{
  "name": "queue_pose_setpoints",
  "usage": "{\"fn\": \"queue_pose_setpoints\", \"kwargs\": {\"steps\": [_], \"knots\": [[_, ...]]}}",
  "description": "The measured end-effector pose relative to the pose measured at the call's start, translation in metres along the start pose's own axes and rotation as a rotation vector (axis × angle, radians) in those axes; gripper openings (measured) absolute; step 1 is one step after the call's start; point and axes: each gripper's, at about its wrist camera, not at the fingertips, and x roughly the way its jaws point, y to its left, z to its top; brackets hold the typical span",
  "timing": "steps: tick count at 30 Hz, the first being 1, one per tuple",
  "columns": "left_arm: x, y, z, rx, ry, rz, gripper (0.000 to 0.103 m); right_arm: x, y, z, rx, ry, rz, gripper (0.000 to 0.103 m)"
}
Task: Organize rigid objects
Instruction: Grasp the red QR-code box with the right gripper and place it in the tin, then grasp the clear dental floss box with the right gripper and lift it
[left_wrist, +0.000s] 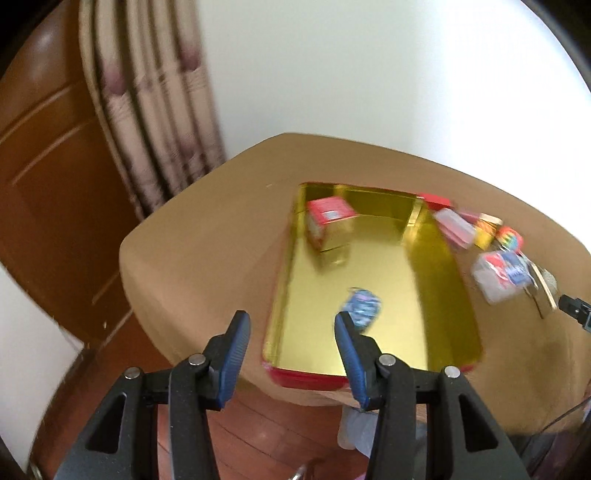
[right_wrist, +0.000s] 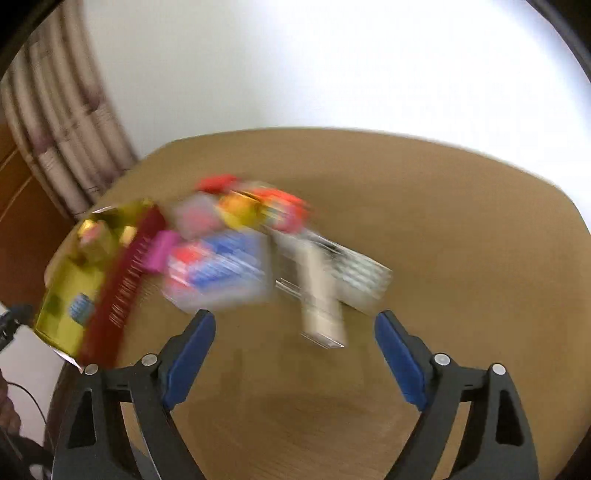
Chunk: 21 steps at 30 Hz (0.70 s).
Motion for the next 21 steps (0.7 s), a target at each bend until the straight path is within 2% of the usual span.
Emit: {"fn": "queue_pose_setpoints", "kwargs": {"steps": [2,4,7,9,11,16,21], "knots": [[-0.005,-0.011,-0.001,0.036,-0.022,-0.026,0.049,-0.002,0.007,0.001,-0.099,0.022,0.072,0.087],[-0.005,-0.018,-0.003,0.048,-0.016,-0.046,0.049,-0.003,0.035,0.011,-0.338,0.021,0.128,0.088],[-0.003,-0.027,-0.005,0.073,0.005,-0.032,0.049,0.010,0.074,0.038,-0.640,0.078,0.169,0.100],[-0.003,-0.034,-0.008,0.087,0.016,-0.016,0.049,0.025,0.107,0.055,-0.824,0.127,0.171,0.101],[-0.004,-0.034,-0.010,0.081,0.031,-0.016,0.049,0.036,0.124,0.066,-0.965,0.167,0.158,0.101],[-0.005,-0.031,-0.008,0.042,0.077,-0.042,0.049,0.067,0.147,0.080,-1.197,0.263,0.199,0.101],[-0.002,-0.035,-0.001,0.061,0.098,-0.031,0.049,0.095,0.150,0.071,-1.329,0.353,0.206,0.101]]}}
